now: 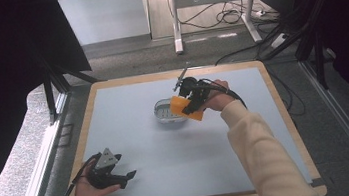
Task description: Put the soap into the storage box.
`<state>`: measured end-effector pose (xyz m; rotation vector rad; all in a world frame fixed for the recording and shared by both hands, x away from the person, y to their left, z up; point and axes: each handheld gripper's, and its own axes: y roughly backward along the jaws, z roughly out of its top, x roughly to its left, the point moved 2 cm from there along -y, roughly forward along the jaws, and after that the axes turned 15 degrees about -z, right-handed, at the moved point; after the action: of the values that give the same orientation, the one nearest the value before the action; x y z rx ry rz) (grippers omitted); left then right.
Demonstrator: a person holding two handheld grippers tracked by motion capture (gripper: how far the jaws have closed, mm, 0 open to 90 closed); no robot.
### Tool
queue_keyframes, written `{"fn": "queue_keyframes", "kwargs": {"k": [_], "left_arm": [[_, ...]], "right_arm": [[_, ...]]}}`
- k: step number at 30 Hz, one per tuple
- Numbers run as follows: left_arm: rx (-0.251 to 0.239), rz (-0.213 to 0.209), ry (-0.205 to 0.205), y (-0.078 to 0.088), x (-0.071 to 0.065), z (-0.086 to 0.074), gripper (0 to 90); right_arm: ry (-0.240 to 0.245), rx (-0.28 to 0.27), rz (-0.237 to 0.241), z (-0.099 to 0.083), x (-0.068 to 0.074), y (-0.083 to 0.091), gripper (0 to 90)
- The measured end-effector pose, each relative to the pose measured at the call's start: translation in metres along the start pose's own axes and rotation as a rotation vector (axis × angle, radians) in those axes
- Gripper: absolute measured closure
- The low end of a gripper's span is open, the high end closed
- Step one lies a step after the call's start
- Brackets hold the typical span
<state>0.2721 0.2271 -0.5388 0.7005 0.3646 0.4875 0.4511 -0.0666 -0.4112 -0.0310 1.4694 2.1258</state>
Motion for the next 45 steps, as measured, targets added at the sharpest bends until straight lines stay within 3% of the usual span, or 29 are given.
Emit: {"fn": "queue_keyframes", "kwargs": {"k": [9,24,38,45], "left_arm": [[0.003,0.003,-0.002,0.0,0.0,0.0,19.4],[0.007,0.0,0.001,-0.001,0.0,0.0,19.4],[0.013,-0.011,0.0,-0.004,0.001,0.0,19.4],[0.007,-0.009,0.001,-0.002,0.001,0.0,19.3]], "right_arm": [[0.009,0.015,-0.013,0.0,-0.006,-0.011,61.7],[-0.002,0.033,0.009,0.004,-0.017,-0.024,61.7],[0.006,0.03,0.016,0.022,-0.022,-0.038,61.7],[0.037,0.03,0.03,0.033,-0.023,-0.045,61.7]]}}
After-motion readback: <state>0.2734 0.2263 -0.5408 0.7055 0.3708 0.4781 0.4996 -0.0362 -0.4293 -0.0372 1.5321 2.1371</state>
